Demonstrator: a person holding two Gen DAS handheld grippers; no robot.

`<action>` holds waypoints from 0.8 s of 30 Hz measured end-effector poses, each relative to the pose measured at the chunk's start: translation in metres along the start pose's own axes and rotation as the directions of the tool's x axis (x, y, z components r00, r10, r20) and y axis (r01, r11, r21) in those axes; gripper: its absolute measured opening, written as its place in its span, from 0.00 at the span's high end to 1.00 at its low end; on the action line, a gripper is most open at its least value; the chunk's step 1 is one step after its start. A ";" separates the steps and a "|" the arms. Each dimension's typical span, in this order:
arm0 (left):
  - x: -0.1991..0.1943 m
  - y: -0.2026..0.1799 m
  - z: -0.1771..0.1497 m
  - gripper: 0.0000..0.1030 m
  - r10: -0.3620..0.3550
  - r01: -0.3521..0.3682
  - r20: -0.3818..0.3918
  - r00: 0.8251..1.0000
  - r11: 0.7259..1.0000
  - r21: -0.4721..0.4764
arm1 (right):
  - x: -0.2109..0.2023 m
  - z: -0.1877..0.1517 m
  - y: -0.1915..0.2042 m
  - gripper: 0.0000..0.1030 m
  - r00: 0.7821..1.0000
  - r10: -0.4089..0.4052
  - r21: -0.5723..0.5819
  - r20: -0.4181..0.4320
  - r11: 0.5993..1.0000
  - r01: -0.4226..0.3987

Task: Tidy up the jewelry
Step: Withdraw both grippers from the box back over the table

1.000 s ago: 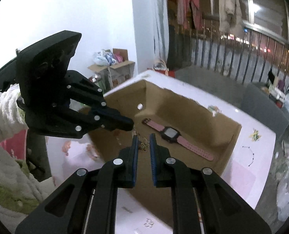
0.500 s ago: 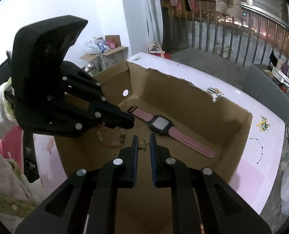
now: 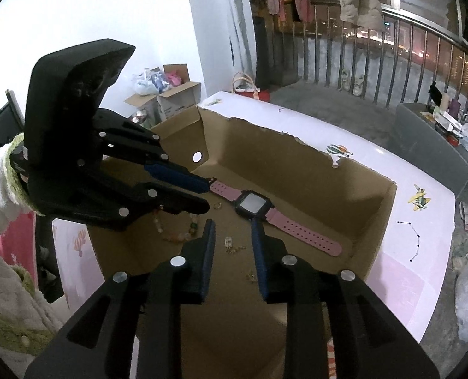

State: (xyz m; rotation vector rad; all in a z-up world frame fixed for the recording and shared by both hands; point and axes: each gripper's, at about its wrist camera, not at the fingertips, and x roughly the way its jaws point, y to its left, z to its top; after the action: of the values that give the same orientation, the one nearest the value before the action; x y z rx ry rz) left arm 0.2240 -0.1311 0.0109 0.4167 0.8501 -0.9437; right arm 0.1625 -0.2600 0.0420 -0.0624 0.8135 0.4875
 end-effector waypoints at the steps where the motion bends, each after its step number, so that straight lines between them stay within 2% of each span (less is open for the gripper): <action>1: -0.001 -0.001 0.000 0.83 0.002 -0.002 0.002 1.000 1.000 -0.003 | -0.002 0.000 0.001 0.77 1.000 -0.003 -0.001 0.005 1.000 0.003; 5: -0.007 0.000 -0.002 0.83 0.025 -0.025 0.030 0.999 1.000 -0.007 | -0.013 -0.001 0.005 0.77 1.000 -0.011 0.000 0.027 1.000 0.011; 9: -0.031 -0.002 -0.008 0.83 0.031 -0.029 0.099 0.995 0.999 -0.024 | -0.033 -0.007 0.013 0.77 0.997 -0.022 0.001 0.071 1.000 0.022; 12: -0.060 -0.010 -0.021 0.83 0.024 -0.020 0.172 0.985 0.999 -0.026 | -0.057 -0.016 0.022 0.77 0.992 -0.027 0.008 0.120 1.000 0.027; 18: -0.112 -0.043 -0.070 0.78 -0.043 0.042 0.270 0.962 0.999 0.008 | -0.102 -0.052 0.046 0.77 0.980 -0.038 0.022 0.193 0.999 0.035; 24: -0.125 -0.085 -0.110 0.76 -0.144 0.125 0.284 0.948 0.989 0.083 | -0.119 -0.097 0.058 0.77 0.982 -0.058 0.078 0.179 0.996 0.045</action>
State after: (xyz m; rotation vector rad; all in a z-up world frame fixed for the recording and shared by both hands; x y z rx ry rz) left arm 0.0647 -0.0395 0.0449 0.2683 0.5868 -1.1298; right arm 0.0009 -0.2789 0.0670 0.0285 0.6491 0.4074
